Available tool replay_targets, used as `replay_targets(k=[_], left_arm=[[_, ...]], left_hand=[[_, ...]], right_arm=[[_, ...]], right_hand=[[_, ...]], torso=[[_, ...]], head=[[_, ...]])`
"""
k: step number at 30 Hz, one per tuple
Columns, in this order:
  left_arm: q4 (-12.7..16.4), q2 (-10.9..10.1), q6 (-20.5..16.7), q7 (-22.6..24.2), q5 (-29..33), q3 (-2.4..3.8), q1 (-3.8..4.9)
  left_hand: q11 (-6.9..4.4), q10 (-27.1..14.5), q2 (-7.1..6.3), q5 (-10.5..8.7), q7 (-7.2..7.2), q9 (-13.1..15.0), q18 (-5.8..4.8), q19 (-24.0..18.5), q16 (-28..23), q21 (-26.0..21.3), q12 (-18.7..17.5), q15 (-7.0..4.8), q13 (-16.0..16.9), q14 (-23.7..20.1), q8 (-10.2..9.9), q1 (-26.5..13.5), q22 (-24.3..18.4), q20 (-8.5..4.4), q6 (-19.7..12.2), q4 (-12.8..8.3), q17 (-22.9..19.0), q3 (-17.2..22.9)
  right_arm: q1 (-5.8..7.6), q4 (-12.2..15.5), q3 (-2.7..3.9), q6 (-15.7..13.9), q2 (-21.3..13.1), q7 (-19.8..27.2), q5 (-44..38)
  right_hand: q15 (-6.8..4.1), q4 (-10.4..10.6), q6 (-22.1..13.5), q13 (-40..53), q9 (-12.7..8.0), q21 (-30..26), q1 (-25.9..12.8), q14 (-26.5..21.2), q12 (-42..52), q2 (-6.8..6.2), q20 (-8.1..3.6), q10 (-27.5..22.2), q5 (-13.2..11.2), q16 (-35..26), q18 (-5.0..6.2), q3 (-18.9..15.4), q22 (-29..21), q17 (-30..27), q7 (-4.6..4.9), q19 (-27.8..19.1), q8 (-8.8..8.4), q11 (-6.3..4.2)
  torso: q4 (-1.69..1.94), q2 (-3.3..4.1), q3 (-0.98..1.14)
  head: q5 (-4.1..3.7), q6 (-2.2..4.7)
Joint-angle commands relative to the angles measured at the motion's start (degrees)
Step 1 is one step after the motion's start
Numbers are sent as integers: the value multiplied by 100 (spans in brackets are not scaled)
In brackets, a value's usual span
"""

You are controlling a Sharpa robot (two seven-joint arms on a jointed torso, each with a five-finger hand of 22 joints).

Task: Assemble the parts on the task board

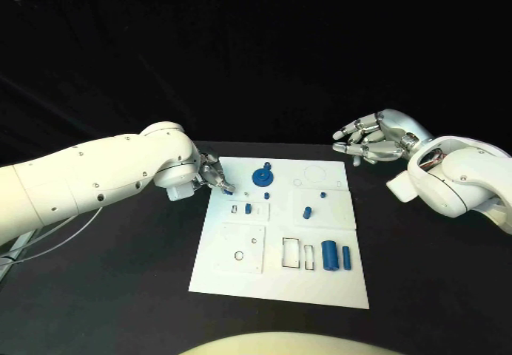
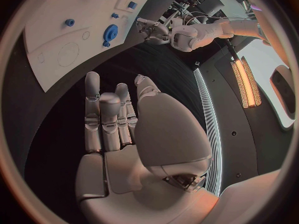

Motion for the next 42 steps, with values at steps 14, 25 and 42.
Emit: replay_targets(k=[14,25,42], left_arm=[[633,-283,-423,138,-372,-7,-180],[717,-249,-399,33,-629,-20,-350],[731,-200,-283,-57,-836,-26,-402]], left_hand=[[-44,112,-356,19,-113,121,-81,49,14,26,82,-43,54,591,227,-191,267,-26,76,-610,1508,1058],[-49,129,-392,18,-119,147,-82,52,14,28,94,-47,63,591,271,-244,273,-31,81,-613,1508,1140],[-60,154,-440,17,-135,185,-85,59,14,36,117,-54,81,591,338,-303,289,-35,100,-618,1508,1208]], right_arm=[[-19,-10,-5,93,18,9,-53],[-23,-3,-6,94,14,13,-61],[-24,8,-6,93,6,21,-62]], right_hand=[[-3,32,-52,-4,8,-33,-35,-19,-9,7,25,-6,18,-31,73,-3,-9,6,-4,33,31,5],[-3,32,-52,-4,8,-33,-35,-19,-9,7,25,-6,18,-31,73,-3,-9,6,-4,33,31,5],[-3,32,-52,-4,8,-33,-35,-19,-9,7,25,-6,18,-31,73,-3,-9,6,-4,33,31,5]], torso=[[-7,11,-2],[-10,13,1],[-10,11,4]], head=[[34,-24],[34,-40],[35,-54]])
